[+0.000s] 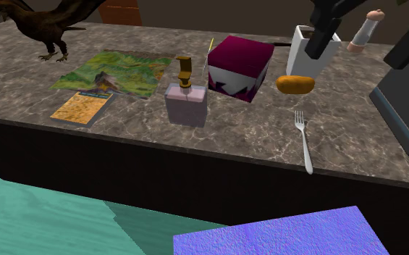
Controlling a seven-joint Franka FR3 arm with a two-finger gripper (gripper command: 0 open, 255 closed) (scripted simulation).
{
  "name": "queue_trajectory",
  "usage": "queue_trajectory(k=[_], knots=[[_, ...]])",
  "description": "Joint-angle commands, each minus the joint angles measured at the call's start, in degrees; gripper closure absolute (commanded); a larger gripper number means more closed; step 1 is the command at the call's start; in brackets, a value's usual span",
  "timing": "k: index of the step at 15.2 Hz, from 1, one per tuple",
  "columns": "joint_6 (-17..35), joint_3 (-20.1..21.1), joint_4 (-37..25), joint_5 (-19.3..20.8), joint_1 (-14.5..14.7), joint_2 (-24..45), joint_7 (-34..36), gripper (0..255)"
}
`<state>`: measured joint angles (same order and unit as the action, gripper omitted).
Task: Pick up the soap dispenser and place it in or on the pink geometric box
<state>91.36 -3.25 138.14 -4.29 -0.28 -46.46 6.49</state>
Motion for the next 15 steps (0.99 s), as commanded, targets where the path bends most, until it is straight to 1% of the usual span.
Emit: queue_trajectory(k=[1,8,15], knots=[[0.0,0.0,0.0,0.0,0.0,0.0,0.0,0],[16.27,4.26,4.28,-4.33,1.97,7.11,4.02,0],[32.22,8.43,4.05,-7.55,3.76,18.22,7.52,0]])
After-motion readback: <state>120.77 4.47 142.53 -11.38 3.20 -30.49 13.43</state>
